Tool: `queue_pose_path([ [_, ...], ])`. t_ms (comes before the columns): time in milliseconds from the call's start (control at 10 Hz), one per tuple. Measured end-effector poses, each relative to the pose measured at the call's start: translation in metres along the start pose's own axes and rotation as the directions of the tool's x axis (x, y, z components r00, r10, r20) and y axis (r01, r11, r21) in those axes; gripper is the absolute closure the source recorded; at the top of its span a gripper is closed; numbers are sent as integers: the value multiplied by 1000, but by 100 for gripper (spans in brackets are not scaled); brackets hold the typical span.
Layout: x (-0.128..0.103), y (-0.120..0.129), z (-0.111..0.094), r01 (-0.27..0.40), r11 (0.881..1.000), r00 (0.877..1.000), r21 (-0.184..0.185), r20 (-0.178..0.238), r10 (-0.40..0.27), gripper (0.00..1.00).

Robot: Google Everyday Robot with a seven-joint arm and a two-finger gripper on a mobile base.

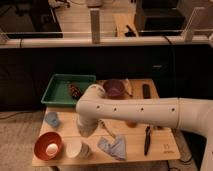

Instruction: Place fork in paper cup

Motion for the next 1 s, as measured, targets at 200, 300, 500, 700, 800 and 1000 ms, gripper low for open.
queue_pose_path([
  [200, 1, 1, -7, -12, 1000, 999, -13, -42, 12, 64],
  [300, 1, 1, -9, -17, 1000, 999, -14, -47, 16, 56],
  [500, 1, 1, -9, -16, 1000, 999, -15, -49, 15, 33],
  [700, 1, 1, -9, -16, 1000, 999, -15, -48, 15, 21],
  [800, 1, 1, -9, -16, 1000, 999, -15, -48, 15, 20],
  [1000, 1, 2, -9, -17, 1000, 999, -16, -48, 16, 20],
])
